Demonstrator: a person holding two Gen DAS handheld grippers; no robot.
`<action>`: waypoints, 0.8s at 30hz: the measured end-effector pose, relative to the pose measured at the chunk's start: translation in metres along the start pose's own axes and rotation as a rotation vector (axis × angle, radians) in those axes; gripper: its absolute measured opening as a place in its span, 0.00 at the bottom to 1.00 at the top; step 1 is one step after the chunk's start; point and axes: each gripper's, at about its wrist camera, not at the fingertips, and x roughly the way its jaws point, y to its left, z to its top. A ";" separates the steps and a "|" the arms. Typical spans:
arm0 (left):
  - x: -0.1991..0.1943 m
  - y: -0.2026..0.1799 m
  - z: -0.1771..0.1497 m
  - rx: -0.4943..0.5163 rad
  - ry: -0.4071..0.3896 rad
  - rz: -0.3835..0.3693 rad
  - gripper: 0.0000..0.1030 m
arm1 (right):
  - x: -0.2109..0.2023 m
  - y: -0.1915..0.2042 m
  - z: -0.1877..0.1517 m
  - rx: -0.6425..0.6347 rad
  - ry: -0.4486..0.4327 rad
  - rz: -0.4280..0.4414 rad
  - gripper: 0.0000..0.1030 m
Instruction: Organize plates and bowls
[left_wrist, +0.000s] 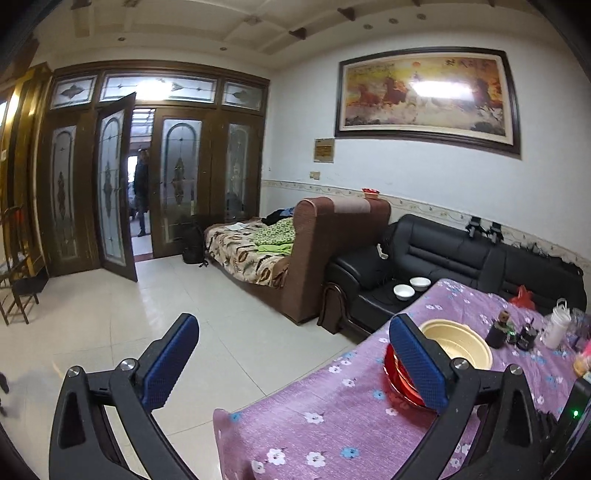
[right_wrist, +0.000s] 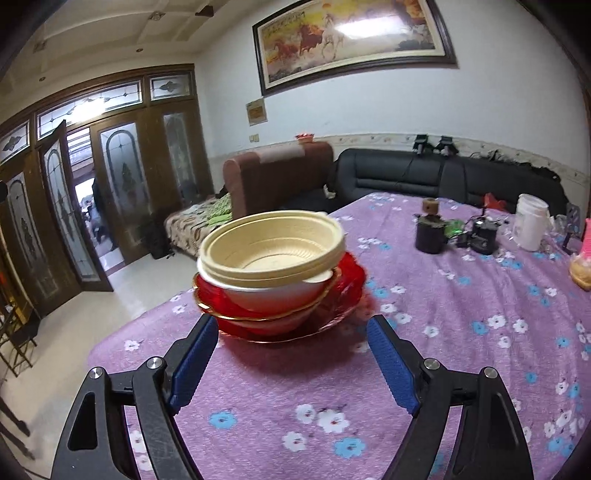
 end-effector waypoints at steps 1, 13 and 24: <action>-0.001 -0.005 -0.001 0.019 -0.002 -0.001 1.00 | 0.000 -0.002 0.000 0.002 -0.006 -0.006 0.84; -0.002 -0.016 -0.004 0.048 0.008 -0.020 1.00 | 0.005 -0.004 -0.009 -0.003 0.001 -0.027 0.84; 0.000 -0.020 -0.005 0.065 0.031 -0.039 1.00 | 0.007 -0.003 -0.014 -0.015 0.016 -0.032 0.85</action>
